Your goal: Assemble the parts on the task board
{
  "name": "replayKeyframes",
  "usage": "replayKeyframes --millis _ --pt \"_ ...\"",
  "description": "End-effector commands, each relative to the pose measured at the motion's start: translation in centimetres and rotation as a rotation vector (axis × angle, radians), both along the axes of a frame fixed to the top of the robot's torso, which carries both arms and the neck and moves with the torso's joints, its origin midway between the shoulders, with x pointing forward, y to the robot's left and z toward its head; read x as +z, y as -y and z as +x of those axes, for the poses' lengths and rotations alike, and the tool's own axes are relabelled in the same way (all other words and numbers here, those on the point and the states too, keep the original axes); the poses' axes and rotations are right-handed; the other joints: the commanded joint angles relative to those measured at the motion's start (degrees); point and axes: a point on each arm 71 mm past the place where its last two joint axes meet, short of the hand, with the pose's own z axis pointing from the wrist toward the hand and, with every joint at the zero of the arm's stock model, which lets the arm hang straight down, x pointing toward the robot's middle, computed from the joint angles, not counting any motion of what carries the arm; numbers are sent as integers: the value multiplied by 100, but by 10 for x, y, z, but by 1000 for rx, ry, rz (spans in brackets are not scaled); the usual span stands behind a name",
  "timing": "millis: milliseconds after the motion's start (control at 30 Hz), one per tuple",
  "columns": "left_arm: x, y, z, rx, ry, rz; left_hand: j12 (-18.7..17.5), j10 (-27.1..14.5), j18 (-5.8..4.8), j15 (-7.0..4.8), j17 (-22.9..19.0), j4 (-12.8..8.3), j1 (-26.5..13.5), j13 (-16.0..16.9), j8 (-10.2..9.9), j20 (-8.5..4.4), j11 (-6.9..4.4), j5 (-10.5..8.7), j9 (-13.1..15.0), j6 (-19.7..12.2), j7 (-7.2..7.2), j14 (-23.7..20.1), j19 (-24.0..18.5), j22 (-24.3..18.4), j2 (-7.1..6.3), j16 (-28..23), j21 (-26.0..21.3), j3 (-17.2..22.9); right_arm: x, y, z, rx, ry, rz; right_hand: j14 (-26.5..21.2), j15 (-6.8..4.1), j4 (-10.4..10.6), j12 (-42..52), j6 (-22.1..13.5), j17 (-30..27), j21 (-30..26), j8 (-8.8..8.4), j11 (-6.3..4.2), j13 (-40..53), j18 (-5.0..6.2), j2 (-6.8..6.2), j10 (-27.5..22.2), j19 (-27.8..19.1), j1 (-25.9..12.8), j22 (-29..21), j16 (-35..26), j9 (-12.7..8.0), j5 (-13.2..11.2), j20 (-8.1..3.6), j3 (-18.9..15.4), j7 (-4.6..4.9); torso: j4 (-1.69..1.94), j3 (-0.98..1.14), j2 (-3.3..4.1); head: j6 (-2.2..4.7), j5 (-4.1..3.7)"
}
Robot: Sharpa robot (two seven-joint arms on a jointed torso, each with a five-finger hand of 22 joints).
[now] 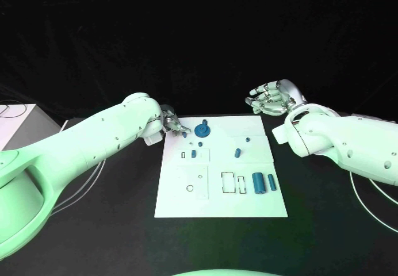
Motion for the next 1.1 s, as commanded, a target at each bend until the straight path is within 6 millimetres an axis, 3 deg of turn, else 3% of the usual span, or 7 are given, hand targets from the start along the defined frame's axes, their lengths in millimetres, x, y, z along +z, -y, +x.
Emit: replayKeyframes --millis 33,533,700,1000,1100 --pt "0 1 -1 -6 -10 -4 -5 1 47 -49 1185 -3 103 -15 61 -42 -66 5 41 6 -32 509 22 62 14 20 27 159 1 -1 0 10 7 1 -21 39 -10 -35 -24 -13 -24 7 35 -10 31 -27 -12 -31 11 -14 -26 -9 23 6 18 12 4 1 6 -2 -5" --pt "-2 2 0 -6 -24 4 -9 30 41 -78 1195 -25 240 -43 186 -70 -99 4 166 -21 -66 513 37 89 -57 26 36 676 1 -3 0 13 5 2 -23 43 -10 -40 -32 -24 -24 4 39 -23 30 -27 -16 -37 11 -35 -40 -11 28 10 14 16 -9 4 8 -24 -8" --pt "-3 1 0 -4 -26 1 -15 29 41 -96 1197 -90 342 -56 236 -86 -114 1 231 -60 -77 514 36 94 -118 28 34 1114 1 -3 0 13 4 2 -24 46 -9 -42 -36 -30 -24 3 41 -31 30 -25 -17 -40 9 -48 -49 -12 34 12 12 17 0 5 5 -36 -15" --pt "-4 1 -1 -7 -42 -14 -32 21 41 -101 1204 -433 320 -75 333 -95 -122 10 357 -116 -85 515 35 105 -311 33 31 2044 0 -3 0 14 2 5 -25 49 -6 -43 -38 -40 -24 3 43 -43 31 -21 -17 -46 6 -68 -62 -12 48 16 10 19 5 2 2 -40 -12" --pt "-5 1 -1 -10 -47 -21 -55 28 40 -103 1213 -769 263 -92 403 -98 -122 57 449 -149 -75 518 37 115 -331 38 33 2535 0 -3 0 15 0 6 -23 50 -4 -43 -38 -47 -22 5 43 -51 31 -18 -15 -49 3 -84 -72 -12 64 18 8 20 4 2 -2 -40 -10"
